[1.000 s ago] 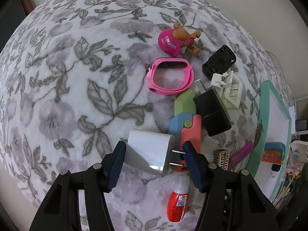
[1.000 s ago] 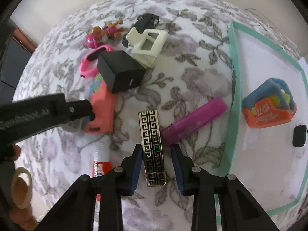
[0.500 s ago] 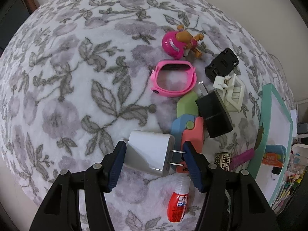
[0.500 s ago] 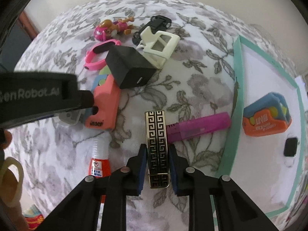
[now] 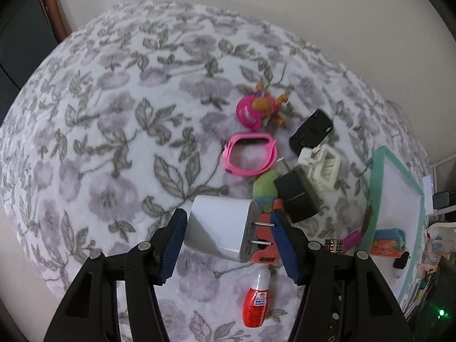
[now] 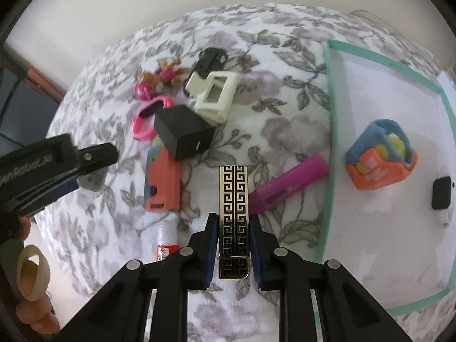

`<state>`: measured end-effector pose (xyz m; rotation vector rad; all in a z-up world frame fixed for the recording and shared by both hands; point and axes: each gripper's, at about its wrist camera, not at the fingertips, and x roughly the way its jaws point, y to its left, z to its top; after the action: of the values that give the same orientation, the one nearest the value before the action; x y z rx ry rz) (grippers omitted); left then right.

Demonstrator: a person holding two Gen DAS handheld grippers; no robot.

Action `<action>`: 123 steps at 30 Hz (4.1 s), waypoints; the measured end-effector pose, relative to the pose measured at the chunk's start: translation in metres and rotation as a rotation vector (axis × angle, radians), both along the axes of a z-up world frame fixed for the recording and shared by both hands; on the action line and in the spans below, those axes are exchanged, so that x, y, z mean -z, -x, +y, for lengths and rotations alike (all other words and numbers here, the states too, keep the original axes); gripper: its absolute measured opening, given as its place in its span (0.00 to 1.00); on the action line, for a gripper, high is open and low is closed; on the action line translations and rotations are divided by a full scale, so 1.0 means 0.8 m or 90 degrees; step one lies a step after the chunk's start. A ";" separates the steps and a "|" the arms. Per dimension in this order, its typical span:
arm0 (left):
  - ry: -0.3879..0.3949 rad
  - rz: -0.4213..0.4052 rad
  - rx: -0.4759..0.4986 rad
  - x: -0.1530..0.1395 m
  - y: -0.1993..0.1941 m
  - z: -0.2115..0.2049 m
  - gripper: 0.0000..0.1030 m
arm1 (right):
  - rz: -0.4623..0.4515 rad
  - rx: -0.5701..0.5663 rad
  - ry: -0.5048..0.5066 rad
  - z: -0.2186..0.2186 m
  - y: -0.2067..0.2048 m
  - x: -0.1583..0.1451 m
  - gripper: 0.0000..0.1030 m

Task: Organize rigid objects
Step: 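Lift and carry the white charger and gold case with both tools over the tray, then open the left tool to drop the charger while the right tool releases the gold case into the tray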

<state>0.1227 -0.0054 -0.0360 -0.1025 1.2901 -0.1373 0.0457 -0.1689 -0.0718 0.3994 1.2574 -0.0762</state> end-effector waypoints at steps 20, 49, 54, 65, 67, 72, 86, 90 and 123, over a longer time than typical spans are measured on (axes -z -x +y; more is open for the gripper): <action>0.095 -0.219 0.110 -0.127 0.066 -0.080 0.57 | -0.252 0.234 0.171 -0.120 0.102 -0.187 0.22; 0.004 -0.103 0.188 0.012 0.043 -0.171 0.79 | -0.046 0.301 0.114 -0.206 0.117 -0.051 0.22; -0.009 -0.073 0.194 0.044 0.030 -0.189 0.79 | -0.022 0.305 0.110 -0.213 0.117 -0.034 0.22; -0.019 -0.069 0.224 0.076 0.024 -0.214 0.62 | -0.009 0.294 0.106 -0.216 0.109 -0.023 0.22; -0.015 -0.069 0.227 0.075 0.025 -0.214 0.58 | -0.010 0.292 0.107 -0.216 0.108 -0.023 0.22; -0.016 -0.063 0.229 0.073 0.023 -0.212 0.58 | -0.006 0.286 0.100 -0.213 0.107 -0.019 0.22; 0.039 -0.177 0.296 -0.052 0.072 -0.218 0.58 | -0.032 0.277 0.094 -0.210 0.112 -0.037 0.22; 0.052 -0.155 0.345 -0.055 0.097 -0.236 0.58 | -0.033 0.290 0.087 -0.213 0.118 -0.040 0.22; -0.036 0.000 0.455 0.035 0.148 -0.289 0.59 | 0.045 0.292 0.091 -0.224 0.128 -0.016 0.22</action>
<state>0.0040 -0.2368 -0.0644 0.4141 1.2824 -0.7096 -0.0565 -0.3483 -0.0589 0.5577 1.2012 -0.5718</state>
